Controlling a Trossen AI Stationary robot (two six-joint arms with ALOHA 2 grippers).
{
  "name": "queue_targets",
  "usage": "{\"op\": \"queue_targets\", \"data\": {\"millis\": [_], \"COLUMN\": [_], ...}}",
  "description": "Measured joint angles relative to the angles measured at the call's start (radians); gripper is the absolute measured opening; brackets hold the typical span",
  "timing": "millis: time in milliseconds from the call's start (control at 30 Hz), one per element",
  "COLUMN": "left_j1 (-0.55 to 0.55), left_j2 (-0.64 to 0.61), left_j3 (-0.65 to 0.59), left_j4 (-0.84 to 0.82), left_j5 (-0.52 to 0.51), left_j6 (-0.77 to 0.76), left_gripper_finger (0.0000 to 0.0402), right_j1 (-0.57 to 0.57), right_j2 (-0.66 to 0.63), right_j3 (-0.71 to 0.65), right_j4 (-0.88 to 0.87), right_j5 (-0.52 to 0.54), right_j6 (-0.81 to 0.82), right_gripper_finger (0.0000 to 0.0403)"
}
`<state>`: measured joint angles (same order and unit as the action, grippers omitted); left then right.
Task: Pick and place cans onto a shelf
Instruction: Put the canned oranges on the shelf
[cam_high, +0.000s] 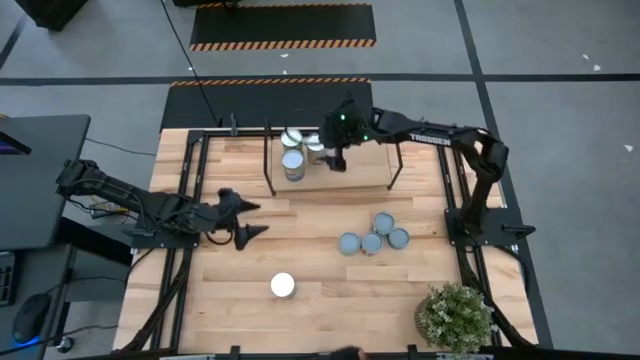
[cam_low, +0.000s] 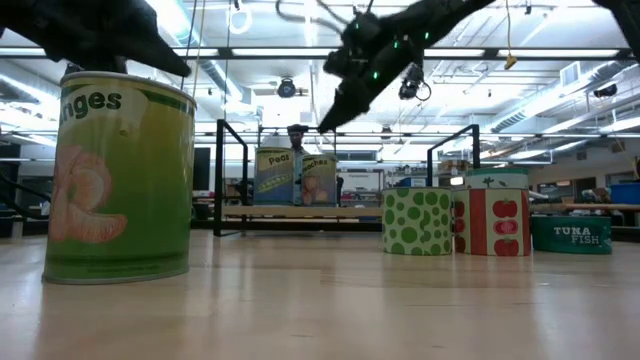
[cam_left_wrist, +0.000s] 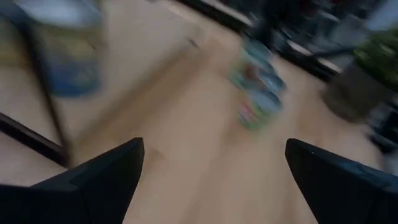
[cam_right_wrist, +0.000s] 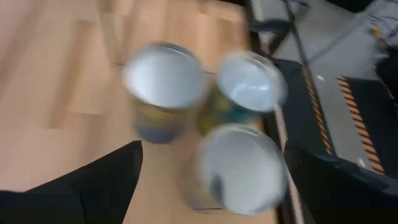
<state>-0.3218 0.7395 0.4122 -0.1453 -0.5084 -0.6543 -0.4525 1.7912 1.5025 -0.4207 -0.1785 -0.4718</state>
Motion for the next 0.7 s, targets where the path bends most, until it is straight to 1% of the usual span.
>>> {"op": "queue_targets", "data": {"millis": [100, 133, 200, 333, 433, 567, 700], "left_j1": [-0.019, -0.032, -0.069, -0.153, -0.218, -0.308, -0.378], "left_j2": [0.006, 0.012, 0.028, 0.077, 0.117, 0.196, 0.314], "left_j3": [0.0, 0.0, 0.0, -0.001, -0.001, -0.001, -0.001], "left_j4": [-0.018, -0.021, -0.024, -0.026, -0.026, -0.024, 0.019], "left_j5": [0.163, 0.201, 0.239, 0.242, 0.227, 0.144, 0.112], "left_j6": [-0.063, -0.092, -0.145, -0.223, -0.29, -0.383, -0.444], "left_gripper_finger": [0.0396, 0.0396, 0.0396, 0.0396, 0.0396, 0.0396, 0.0396], "right_j1": [0.074, 0.101, 0.161, 0.276, 0.345, 0.429, 0.509], "right_j2": [-0.02, -0.023, -0.026, -0.026, -0.027, -0.027, -0.026], "right_j3": [-0.002, -0.005, -0.012, -0.016, -0.042, -0.131, -0.272], "right_j4": [-0.039, -0.049, -0.059, -0.062, -0.019, 0.148, 0.354], "right_j5": [-0.004, -0.004, -0.005, 0.015, 0.027, 0.024, 0.025], "right_j6": [0.021, 0.025, 0.033, 0.058, 0.078, 0.118, 0.157], "right_gripper_finger": [0.0399, 0.0399, 0.0399, 0.0397, 0.0392, 0.0385, 0.0375]}}
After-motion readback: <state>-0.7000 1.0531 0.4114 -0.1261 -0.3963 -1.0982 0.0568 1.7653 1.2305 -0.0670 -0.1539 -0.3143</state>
